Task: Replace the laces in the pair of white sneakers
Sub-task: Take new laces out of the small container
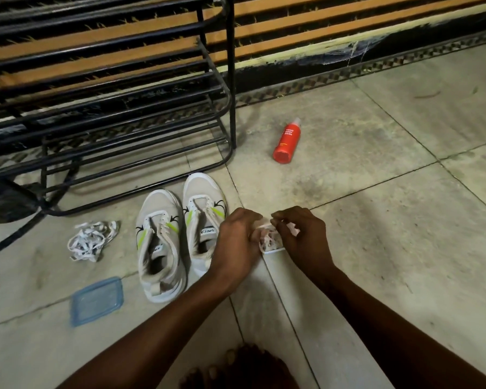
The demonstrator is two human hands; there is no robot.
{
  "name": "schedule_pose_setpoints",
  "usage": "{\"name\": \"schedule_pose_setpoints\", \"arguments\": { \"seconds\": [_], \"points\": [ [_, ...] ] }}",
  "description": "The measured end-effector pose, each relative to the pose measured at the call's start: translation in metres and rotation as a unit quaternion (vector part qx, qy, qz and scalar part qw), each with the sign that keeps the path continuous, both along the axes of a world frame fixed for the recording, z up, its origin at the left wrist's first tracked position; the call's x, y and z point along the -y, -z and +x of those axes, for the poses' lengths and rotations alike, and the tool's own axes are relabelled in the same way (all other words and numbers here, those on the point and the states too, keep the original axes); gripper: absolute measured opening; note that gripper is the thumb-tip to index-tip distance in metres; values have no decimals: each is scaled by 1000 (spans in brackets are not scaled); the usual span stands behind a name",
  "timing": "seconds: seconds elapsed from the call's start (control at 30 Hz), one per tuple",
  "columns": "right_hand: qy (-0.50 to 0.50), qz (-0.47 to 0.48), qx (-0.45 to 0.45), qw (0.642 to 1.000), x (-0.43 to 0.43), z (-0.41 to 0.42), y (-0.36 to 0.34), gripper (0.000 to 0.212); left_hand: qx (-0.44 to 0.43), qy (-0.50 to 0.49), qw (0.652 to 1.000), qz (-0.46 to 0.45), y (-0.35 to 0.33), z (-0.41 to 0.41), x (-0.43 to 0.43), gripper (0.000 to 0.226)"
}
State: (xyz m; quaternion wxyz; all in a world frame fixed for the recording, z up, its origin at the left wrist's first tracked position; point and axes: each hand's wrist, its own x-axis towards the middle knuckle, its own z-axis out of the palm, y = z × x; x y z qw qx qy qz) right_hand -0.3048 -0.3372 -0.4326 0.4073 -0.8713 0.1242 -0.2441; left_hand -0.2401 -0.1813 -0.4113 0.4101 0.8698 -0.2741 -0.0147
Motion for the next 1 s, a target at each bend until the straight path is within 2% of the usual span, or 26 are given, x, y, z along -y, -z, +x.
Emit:
{"name": "schedule_pose_setpoints", "arguments": {
  "seconds": [0.1, 0.2, 0.37, 0.53, 0.63, 0.7, 0.83, 0.9, 1.0],
  "points": [
    [-11, 54, 19, 998, -20, 10, -12, 6, 25, -26, 999, -36, -15, 2, -24, 16],
    [-40, 77, 25, 996, -46, 23, -23, 7, 46, -66, 995, -60, -31, 3, -57, 18],
    [-95, 67, 42, 992, -87, 41, -38, 14, 61, -153, 985, -57, -38, 13, -116, 15],
    [-147, 31, 39, 988, -119, 55, -39, 17, 81, -259, 956, -108, -22, 25, -187, 5],
    [-165, 13, 35, 986, -132, 61, -33, 21, 46, -299, 950, -75, -1, 24, -228, 13],
    [-176, 4, 35, 984, -137, 64, -27, 23, -27, -284, 958, 1, 12, 23, -253, 40],
    [-197, -24, 33, 980, -137, 64, -19, 24, -121, -175, 959, 186, 35, 22, -293, 85],
    [-201, -34, 41, 978, -135, 63, -16, 25, -116, -144, 964, 192, 45, 20, -306, 89],
    [-199, -40, 50, 978, -134, 60, -16, 19, -70, -118, 975, 174, 54, 18, -316, 78]
  ]
}}
